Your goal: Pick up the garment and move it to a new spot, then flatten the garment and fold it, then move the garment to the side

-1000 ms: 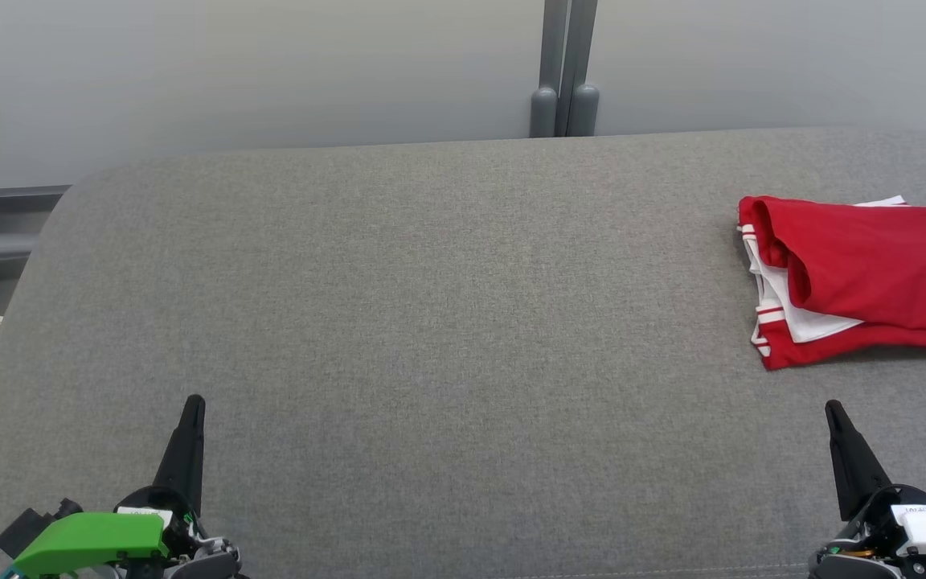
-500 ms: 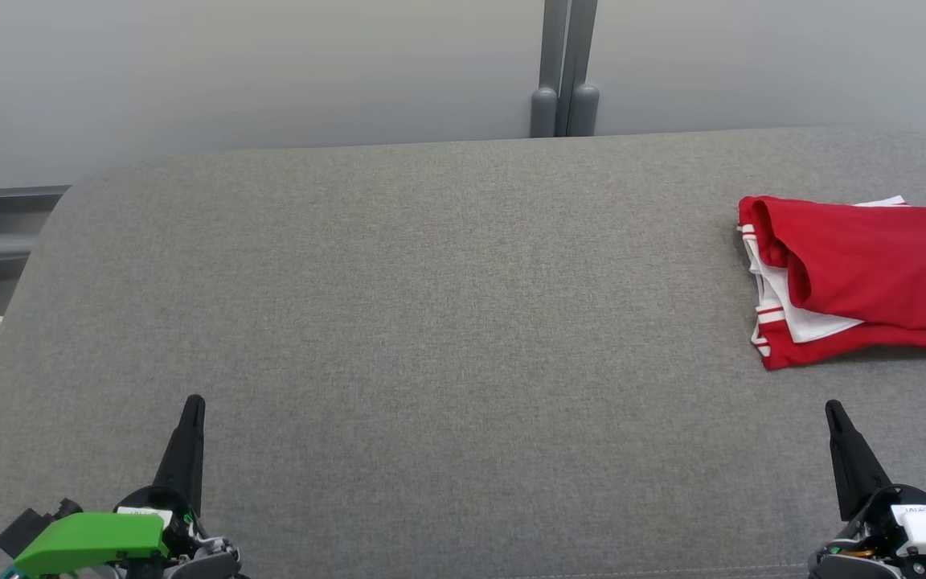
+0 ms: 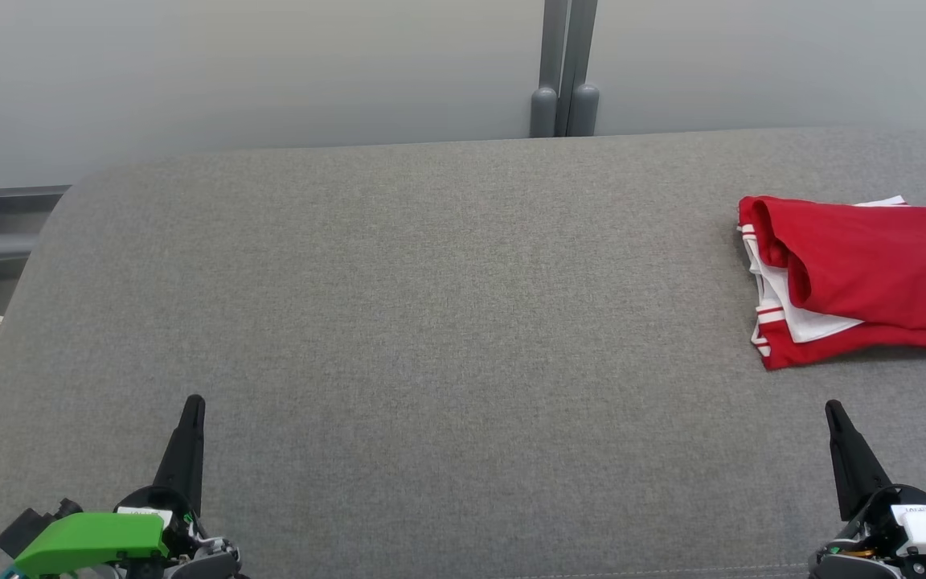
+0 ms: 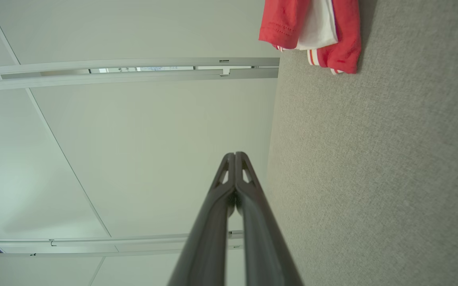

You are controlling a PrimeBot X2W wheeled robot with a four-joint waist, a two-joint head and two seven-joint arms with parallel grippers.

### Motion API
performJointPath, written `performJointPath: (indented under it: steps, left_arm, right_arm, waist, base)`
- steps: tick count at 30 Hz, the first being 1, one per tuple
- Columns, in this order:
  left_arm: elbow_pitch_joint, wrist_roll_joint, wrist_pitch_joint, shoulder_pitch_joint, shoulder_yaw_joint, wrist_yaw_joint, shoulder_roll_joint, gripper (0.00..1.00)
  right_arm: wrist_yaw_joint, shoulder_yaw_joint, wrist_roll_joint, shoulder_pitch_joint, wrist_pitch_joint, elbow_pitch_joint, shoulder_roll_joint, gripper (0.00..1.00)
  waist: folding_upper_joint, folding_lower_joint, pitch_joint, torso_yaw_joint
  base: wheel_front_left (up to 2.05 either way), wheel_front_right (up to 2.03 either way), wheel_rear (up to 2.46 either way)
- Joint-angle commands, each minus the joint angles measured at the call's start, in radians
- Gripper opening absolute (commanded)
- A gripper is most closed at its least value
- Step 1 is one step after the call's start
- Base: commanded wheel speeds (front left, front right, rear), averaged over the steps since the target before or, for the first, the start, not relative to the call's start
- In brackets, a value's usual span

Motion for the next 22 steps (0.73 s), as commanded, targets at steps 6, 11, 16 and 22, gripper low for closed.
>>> performJointPath:
  steps: [6, 11, 16, 22]
  left_arm:
    - [-0.003, -0.003, 0.003, -0.013, 0.003, -0.004, 0.000, 0.00]
    - [-0.003, -0.003, 0.003, -0.013, 0.003, -0.004, 0.000, 0.00]
    - [-0.003, -0.003, 0.003, -0.013, 0.003, -0.004, 0.000, 0.00]
    - [-0.003, -0.003, 0.003, -0.013, 0.003, -0.004, 0.000, 0.00]
  right_arm:
    - [0.000, -0.002, 0.002, 0.011, 0.003, -0.005, -0.004, 0.00]
    - [0.000, -0.002, 0.002, 0.011, 0.003, -0.005, -0.004, 0.00]
    - [0.000, -0.002, 0.002, 0.011, 0.003, -0.005, -0.004, 0.00]
    - [0.000, -0.002, 0.002, 0.011, 0.003, -0.005, -0.004, 0.00]
  waist:
    - [-0.0001, 0.0000, 0.000, 0.000]
    - [-0.0001, 0.0000, 0.000, 0.000]
    - [-0.0001, 0.0000, 0.000, 0.000]
    - [-0.0001, 0.0000, 0.000, 0.000]
  base:
    - [0.00, 0.00, 0.00]
    - [0.00, 0.00, 0.00]
    - [0.00, 0.00, 0.00]
    - [0.00, 0.00, 0.00]
